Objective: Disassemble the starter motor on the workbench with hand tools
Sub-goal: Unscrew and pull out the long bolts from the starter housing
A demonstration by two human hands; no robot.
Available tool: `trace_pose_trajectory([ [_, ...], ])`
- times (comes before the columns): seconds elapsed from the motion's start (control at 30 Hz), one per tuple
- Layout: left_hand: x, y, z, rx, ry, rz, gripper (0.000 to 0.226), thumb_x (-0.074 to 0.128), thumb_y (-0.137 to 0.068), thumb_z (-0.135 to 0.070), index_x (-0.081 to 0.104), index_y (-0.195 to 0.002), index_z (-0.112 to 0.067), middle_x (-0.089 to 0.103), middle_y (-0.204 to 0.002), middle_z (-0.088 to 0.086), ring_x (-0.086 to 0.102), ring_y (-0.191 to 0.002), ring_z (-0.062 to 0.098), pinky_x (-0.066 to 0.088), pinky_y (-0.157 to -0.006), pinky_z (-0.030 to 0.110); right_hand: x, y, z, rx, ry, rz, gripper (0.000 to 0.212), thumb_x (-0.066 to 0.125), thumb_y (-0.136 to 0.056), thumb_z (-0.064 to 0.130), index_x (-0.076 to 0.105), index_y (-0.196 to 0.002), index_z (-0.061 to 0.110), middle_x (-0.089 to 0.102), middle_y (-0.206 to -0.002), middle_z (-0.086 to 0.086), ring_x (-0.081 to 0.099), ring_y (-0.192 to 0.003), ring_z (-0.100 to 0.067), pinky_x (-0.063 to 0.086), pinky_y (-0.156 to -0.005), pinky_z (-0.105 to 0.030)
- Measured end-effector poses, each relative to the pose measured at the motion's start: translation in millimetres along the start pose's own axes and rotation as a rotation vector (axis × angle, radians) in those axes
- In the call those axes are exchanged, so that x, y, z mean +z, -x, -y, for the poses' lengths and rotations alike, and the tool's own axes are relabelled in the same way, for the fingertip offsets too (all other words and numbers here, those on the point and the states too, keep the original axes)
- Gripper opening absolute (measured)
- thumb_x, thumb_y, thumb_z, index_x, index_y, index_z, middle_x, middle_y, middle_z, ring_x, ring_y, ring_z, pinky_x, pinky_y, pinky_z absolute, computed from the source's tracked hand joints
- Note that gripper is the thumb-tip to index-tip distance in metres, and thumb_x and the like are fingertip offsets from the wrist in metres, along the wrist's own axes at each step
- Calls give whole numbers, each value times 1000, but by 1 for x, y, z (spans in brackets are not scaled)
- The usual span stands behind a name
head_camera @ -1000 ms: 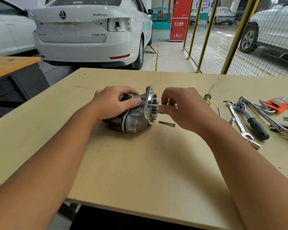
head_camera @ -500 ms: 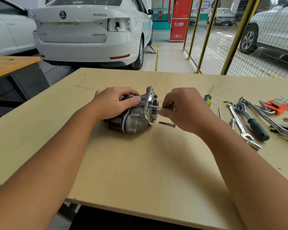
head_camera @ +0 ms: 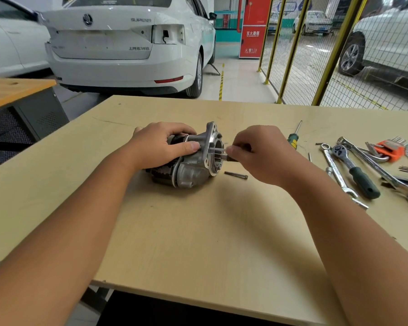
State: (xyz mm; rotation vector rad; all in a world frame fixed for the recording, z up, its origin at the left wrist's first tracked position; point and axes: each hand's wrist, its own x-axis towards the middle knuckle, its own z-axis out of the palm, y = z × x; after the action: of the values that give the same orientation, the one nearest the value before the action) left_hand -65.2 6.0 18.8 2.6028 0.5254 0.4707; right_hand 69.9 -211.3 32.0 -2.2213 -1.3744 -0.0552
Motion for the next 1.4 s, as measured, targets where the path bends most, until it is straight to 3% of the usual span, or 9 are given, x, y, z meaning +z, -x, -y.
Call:
trace_pose_trajectory([
  [0.2, 0, 1, -2, -2, -4, 2, 47, 52, -78, -77, 65, -118, -57, 62, -107, -37, 53, -113, 7, 31, -115, 52, 2, 2, 4, -1, 129, -75, 18, 74, -87, 43, 63, -76, 33, 59, -80, 12, 57, -85, -20, 48, -78, -42],
  [0.33, 0, 1, -3, -6, -2, -9, 49, 49, -80, -77, 66, -120, -54, 61, -109, -35, 53, -116, 6, 31, -116, 53, 1, 2, 4, -27, 61, -61, 20, 77, -86, 37, 60, -77, 31, 59, -81, 10, 58, -79, -17, 51, -70, -35],
  [0.53, 0, 0, -1, -3, 0, -4, 49, 52, -78, -77, 65, -120, -55, 63, -111, -33, 54, -115, 8, 32, -115, 53, 2, 3, 4, -10, -60, -22, 13, 66, -95, 33, 62, -84, 27, 57, -72, 9, 51, -68, -9, 34, -54, -26],
  [0.63, 0, 0, -2, -6, 5, -1, 48, 53, -77, -77, 65, -119, -56, 63, -109, -34, 54, -115, 8, 33, -115, 53, -1, 1, 2, -6, -49, -8, 25, 54, -102, 29, 65, -82, 18, 56, -72, 4, 50, -72, -15, 35, -57, -26],
  [0.8, -1, 0, -1, 0, 9, 4, 50, 54, -75, -78, 65, -119, -57, 64, -110, -34, 55, -115, 9, 34, -115, 52, -1, -2, 3, -25, 50, -27, 21, 58, -100, 26, 69, -92, 11, 54, -82, 1, 51, -83, -21, 36, -70, -33],
  [0.97, 0, 1, -2, 7, 7, 11, 55, 53, -71, -81, 64, -119, -57, 64, -112, -34, 56, -116, 9, 33, -115, 52, 0, 0, 4, -9, 120, -61, 15, 68, -93, 38, 70, -90, 23, 57, -88, 8, 56, -87, -22, 51, -81, -47],
  [1.13, 1, 1, -2, 5, -6, -4, 58, 45, -74, -84, 65, -120, -56, 66, -118, -29, 56, -121, 11, 31, -115, 51, -2, 1, 3, -33, 91, -71, 12, 70, -91, 35, 69, -88, 23, 61, -87, 7, 58, -84, -20, 52, -75, -40],
  [1.27, 1, 0, -2, -3, 6, -19, 47, 46, -82, -76, 67, -118, -55, 65, -111, -33, 56, -122, 10, 32, -116, 53, -2, 3, 3, 4, 23, -11, 8, 64, -96, 34, 66, -90, 29, 63, -82, 8, 58, -76, -15, 42, -60, -29],
  [1.4, 0, 1, -3, -7, 10, -10, 47, 48, -81, -76, 67, -118, -54, 65, -111, -33, 56, -121, 10, 32, -115, 53, -5, 1, 2, -6, 51, 7, 20, 54, -101, 23, 73, -98, 16, 66, -88, -2, 55, -83, -20, 42, -68, -32],
])
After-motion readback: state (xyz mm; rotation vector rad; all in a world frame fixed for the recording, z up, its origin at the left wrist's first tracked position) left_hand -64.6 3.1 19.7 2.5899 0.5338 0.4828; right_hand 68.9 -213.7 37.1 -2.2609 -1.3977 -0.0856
